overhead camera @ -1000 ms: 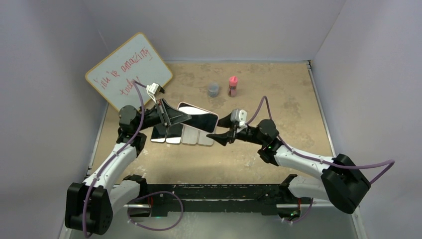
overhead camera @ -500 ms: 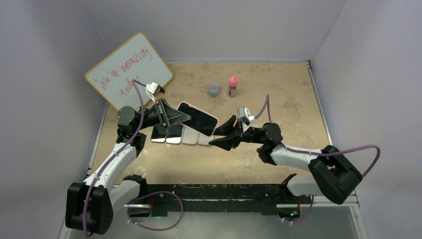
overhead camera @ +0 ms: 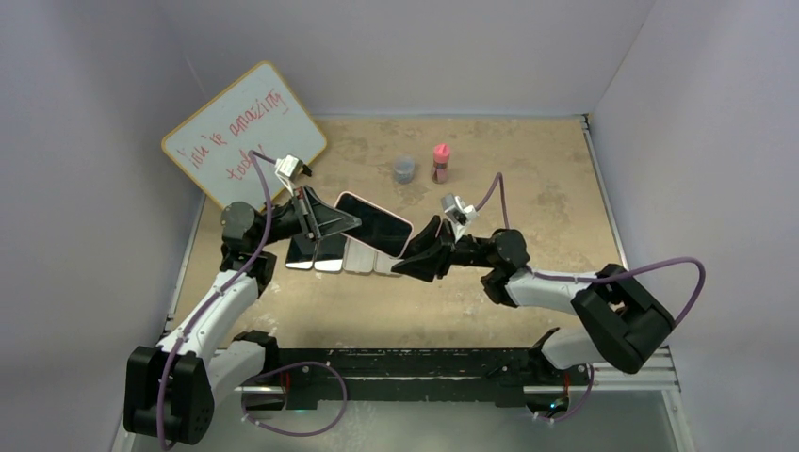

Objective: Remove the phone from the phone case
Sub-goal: Remove the phone case from the phone.

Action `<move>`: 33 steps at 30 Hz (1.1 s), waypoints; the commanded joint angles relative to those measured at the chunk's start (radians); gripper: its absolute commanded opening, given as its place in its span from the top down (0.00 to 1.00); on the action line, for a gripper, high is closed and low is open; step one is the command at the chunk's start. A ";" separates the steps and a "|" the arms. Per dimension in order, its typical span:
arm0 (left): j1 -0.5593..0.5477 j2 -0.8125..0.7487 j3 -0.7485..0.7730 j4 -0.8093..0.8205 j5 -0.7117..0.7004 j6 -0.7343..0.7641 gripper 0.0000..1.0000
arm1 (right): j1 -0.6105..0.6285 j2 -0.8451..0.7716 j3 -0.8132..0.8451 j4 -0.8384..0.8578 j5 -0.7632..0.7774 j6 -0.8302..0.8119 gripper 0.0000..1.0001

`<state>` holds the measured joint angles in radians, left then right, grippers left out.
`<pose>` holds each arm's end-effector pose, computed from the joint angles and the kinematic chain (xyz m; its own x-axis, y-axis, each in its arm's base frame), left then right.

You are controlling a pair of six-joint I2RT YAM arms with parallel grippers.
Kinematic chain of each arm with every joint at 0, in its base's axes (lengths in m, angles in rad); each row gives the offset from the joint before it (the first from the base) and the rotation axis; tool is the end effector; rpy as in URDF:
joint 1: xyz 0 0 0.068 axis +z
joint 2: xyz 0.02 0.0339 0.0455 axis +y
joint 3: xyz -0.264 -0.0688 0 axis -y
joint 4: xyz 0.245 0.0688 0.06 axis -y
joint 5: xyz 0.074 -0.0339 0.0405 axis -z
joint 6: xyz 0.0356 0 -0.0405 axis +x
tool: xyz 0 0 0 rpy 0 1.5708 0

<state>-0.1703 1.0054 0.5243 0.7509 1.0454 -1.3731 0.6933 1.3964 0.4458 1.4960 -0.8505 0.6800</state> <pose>0.2038 -0.0663 0.3007 -0.8375 -0.3550 -0.4154 0.4357 0.0250 -0.8998 0.1742 0.1796 0.2596 -0.2656 0.3186 -0.9099 -0.9630 -0.1333 0.2344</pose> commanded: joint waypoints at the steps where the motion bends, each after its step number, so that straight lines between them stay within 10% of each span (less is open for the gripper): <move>1: 0.003 -0.028 0.006 0.112 -0.009 -0.033 1.00 | -0.003 -0.041 0.039 0.350 0.022 0.014 0.60; 23: 0.003 -0.034 -0.003 0.120 -0.006 -0.038 1.00 | -0.005 -0.048 0.089 0.371 0.001 0.052 0.65; 33: 0.003 -0.041 -0.016 0.120 -0.008 -0.044 1.00 | -0.005 -0.032 0.105 0.365 -0.005 0.046 0.88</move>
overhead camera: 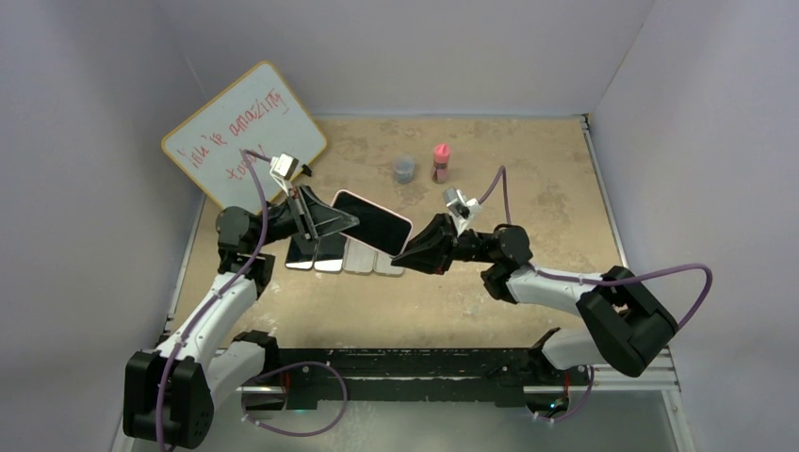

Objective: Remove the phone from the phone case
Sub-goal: Remove the phone case from the phone.

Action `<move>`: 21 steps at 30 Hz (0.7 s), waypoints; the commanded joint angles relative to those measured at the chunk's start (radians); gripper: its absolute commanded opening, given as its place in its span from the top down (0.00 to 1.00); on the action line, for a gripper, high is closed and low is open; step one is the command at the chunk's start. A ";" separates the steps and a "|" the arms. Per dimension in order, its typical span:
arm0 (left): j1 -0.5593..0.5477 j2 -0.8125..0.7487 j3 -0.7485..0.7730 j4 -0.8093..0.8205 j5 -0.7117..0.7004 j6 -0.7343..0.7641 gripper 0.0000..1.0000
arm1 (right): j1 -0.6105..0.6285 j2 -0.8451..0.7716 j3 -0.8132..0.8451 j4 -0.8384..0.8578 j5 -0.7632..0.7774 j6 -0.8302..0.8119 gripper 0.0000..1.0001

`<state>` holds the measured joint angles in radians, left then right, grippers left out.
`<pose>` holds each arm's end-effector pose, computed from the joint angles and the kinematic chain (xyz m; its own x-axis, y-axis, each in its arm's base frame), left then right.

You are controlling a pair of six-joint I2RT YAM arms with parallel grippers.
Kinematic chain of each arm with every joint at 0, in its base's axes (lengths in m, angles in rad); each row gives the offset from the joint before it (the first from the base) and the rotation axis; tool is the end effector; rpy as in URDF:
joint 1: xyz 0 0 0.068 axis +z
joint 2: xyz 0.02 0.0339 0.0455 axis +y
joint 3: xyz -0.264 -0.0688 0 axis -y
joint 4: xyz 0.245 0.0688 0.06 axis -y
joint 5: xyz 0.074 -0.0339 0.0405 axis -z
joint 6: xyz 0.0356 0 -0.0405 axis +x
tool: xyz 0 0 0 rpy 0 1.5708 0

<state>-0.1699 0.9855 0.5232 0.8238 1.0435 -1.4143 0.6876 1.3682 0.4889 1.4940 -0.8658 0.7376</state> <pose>0.1980 -0.0652 0.3105 -0.8167 -0.3642 -0.4477 0.4818 -0.0031 -0.8763 0.1749 0.1788 0.2776 -0.2701 0.3421 -0.9000 -0.9600 -0.1678 0.2243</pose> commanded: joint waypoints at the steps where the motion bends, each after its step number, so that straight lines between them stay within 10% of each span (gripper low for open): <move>1: 0.003 -0.021 -0.017 0.048 -0.005 -0.002 1.00 | 0.001 -0.002 0.064 0.365 0.011 -0.012 0.89; 21: -0.195 -0.088 -0.116 0.211 -0.034 -0.140 1.00 | 0.001 -0.070 0.233 -0.373 0.143 -0.576 1.00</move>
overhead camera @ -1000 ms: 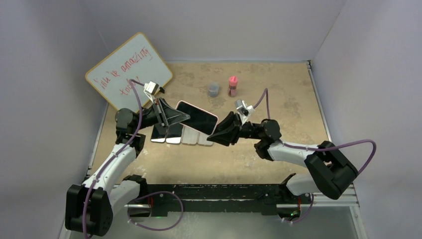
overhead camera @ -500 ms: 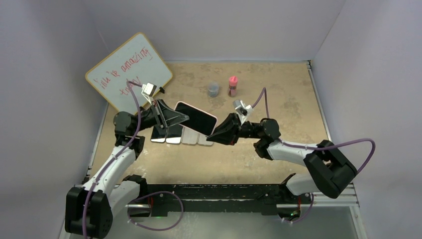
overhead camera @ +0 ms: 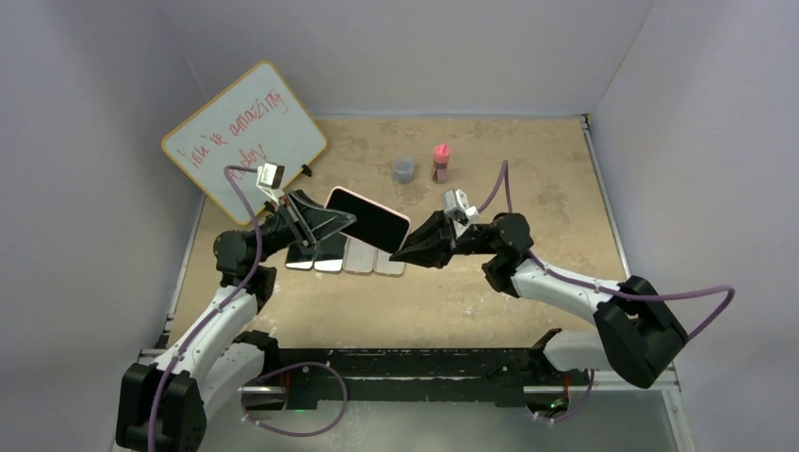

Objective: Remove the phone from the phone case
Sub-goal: Remove the phone case from the phone.

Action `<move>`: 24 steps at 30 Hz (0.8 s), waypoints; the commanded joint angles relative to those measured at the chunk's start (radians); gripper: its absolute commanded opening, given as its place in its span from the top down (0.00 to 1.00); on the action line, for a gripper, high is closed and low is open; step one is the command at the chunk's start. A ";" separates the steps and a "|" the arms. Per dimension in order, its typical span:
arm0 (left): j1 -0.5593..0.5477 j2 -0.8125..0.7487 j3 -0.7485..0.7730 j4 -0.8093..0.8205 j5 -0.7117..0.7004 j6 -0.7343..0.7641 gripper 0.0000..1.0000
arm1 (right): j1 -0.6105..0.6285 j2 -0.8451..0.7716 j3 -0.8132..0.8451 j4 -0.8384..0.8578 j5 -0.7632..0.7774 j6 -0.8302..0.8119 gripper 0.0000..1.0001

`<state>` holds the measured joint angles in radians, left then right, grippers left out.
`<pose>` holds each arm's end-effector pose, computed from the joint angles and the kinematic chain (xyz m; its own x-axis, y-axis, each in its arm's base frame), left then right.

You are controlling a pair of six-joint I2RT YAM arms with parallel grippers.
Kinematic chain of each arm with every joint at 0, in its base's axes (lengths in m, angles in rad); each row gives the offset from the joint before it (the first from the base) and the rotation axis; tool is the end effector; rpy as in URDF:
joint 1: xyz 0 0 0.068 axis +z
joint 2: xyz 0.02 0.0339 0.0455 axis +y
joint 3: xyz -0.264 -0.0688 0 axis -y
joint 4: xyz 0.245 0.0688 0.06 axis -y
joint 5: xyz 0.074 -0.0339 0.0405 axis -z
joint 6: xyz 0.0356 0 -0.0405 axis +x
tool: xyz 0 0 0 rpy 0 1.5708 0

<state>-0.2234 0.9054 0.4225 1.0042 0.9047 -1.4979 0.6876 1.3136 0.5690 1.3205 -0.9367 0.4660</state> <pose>0.1743 -0.0683 0.3084 -0.7643 -0.4583 -0.4537 0.5427 -0.0772 -0.8364 0.1776 0.1830 0.2987 -0.0276 0.3218 -0.9464 -0.9915 -0.1294 -0.0151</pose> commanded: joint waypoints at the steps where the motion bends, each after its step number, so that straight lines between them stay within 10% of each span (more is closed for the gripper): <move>1: -0.155 -0.005 -0.013 0.032 0.101 -0.052 1.00 | 0.000 -0.013 0.167 -0.231 0.217 -0.323 1.00; 24: -0.165 0.010 -0.026 0.097 0.130 0.012 1.00 | -0.041 0.019 0.211 -0.413 0.470 0.000 1.00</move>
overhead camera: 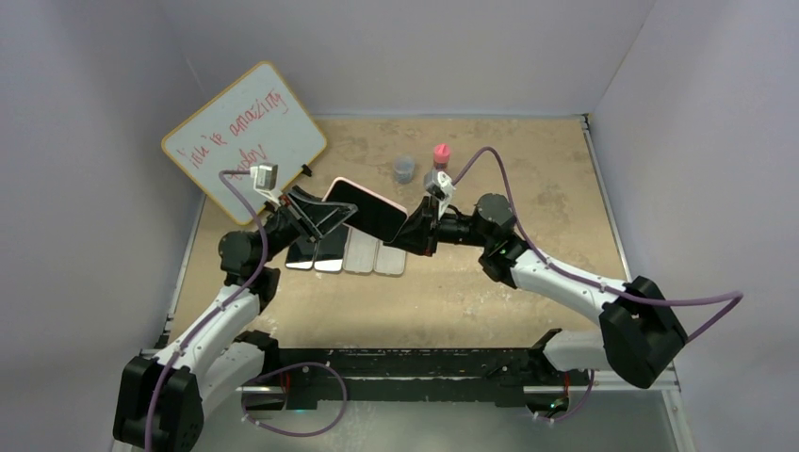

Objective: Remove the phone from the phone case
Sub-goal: Remove the phone case from the phone.

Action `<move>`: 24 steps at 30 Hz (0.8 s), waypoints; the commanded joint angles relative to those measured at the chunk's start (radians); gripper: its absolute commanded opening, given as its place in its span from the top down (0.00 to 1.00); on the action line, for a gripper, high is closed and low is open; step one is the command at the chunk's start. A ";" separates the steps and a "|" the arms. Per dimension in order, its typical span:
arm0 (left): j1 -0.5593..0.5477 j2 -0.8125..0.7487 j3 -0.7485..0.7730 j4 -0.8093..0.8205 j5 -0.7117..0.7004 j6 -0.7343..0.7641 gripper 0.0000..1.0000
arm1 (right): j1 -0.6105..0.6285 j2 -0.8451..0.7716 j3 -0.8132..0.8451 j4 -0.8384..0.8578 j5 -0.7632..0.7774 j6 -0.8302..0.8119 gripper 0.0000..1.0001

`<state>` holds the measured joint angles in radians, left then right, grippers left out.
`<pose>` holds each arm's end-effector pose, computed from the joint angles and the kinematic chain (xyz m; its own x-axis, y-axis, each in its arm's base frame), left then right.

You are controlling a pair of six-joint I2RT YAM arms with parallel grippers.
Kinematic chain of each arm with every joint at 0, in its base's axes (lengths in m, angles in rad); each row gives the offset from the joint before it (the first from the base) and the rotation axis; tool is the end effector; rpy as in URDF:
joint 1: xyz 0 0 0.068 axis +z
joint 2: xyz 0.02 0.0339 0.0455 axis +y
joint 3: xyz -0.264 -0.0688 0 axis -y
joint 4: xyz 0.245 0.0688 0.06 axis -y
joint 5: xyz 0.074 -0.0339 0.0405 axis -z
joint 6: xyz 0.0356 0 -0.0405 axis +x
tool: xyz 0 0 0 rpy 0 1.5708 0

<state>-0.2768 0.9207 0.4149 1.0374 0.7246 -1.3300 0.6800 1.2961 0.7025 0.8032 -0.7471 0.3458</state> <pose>0.1767 -0.0747 0.3085 -0.6162 -0.5809 -0.5319 0.6534 0.0000 -0.7570 0.2048 0.1967 0.3011 -0.1793 0.1748 -0.9681 -0.9751 0.0992 0.1985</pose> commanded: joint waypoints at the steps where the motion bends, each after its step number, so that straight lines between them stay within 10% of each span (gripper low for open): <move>1: -0.111 -0.002 -0.022 0.069 0.312 -0.155 1.00 | -0.042 0.040 0.069 0.134 0.265 0.159 1.00; 24: -0.058 -0.064 -0.050 -0.384 0.357 0.174 1.00 | -0.166 0.034 0.026 0.560 -0.005 0.499 0.87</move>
<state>-0.3191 0.8658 0.3630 0.6987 0.9180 -1.1736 0.5129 1.3224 0.6682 1.1496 -0.7750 0.7795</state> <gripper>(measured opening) 0.179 0.121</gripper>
